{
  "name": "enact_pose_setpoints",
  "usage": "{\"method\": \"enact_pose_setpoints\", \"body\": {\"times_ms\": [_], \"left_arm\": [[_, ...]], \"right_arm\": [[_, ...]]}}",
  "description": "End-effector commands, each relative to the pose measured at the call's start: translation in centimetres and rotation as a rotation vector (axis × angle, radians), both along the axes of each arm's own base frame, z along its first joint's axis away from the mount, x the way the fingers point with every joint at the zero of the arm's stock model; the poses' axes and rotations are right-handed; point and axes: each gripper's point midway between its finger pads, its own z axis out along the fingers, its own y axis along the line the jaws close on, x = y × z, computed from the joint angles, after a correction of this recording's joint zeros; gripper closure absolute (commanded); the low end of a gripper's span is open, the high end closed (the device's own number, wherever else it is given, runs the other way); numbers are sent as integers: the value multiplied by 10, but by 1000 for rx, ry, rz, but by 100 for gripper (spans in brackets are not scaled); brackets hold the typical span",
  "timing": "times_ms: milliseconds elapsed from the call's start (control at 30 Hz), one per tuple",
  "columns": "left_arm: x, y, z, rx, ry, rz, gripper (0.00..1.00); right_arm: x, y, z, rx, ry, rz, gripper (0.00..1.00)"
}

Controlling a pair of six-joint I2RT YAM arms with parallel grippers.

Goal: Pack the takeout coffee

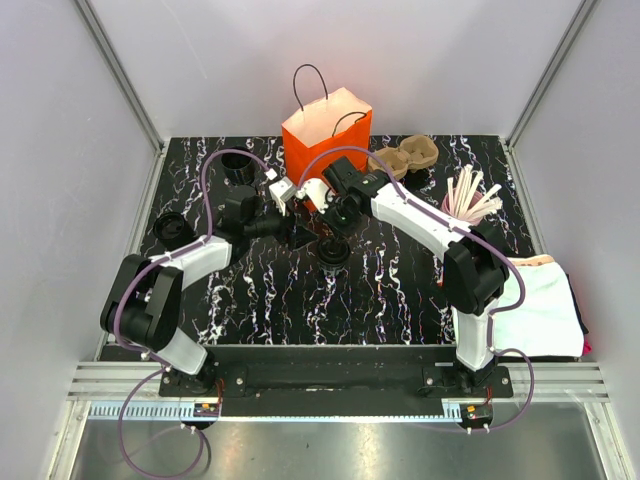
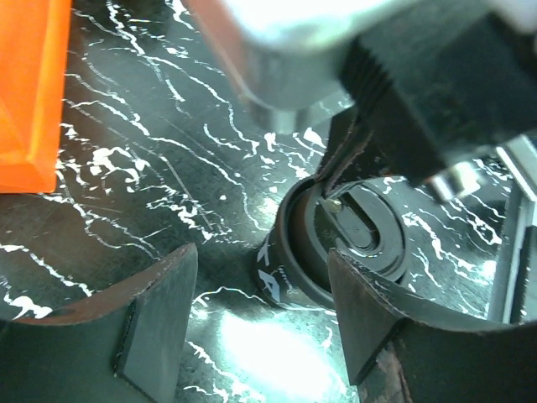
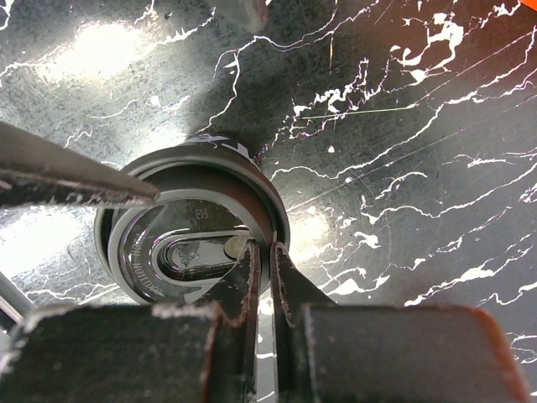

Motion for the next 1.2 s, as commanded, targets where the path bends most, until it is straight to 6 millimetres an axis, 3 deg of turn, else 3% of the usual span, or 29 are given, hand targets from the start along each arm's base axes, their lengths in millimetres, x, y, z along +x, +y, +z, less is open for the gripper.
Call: {"method": "enact_pose_setpoints", "body": {"times_ms": [0,400,733,1167], "left_arm": [[-28,-11,-17,11,56,-126,33],[-31,-13,-22,8,107,-125,24],[-34,-14,-37,45,127,-113,24],[-24,23,17,-146,-103,68,24]], "right_arm": [[2,30,21,81,-92,53,98],[-2,35,26,90,-106,59,97],[-5,39,35,113,-115,59,96],[-5,40,30,110,-113,61,96]]}}
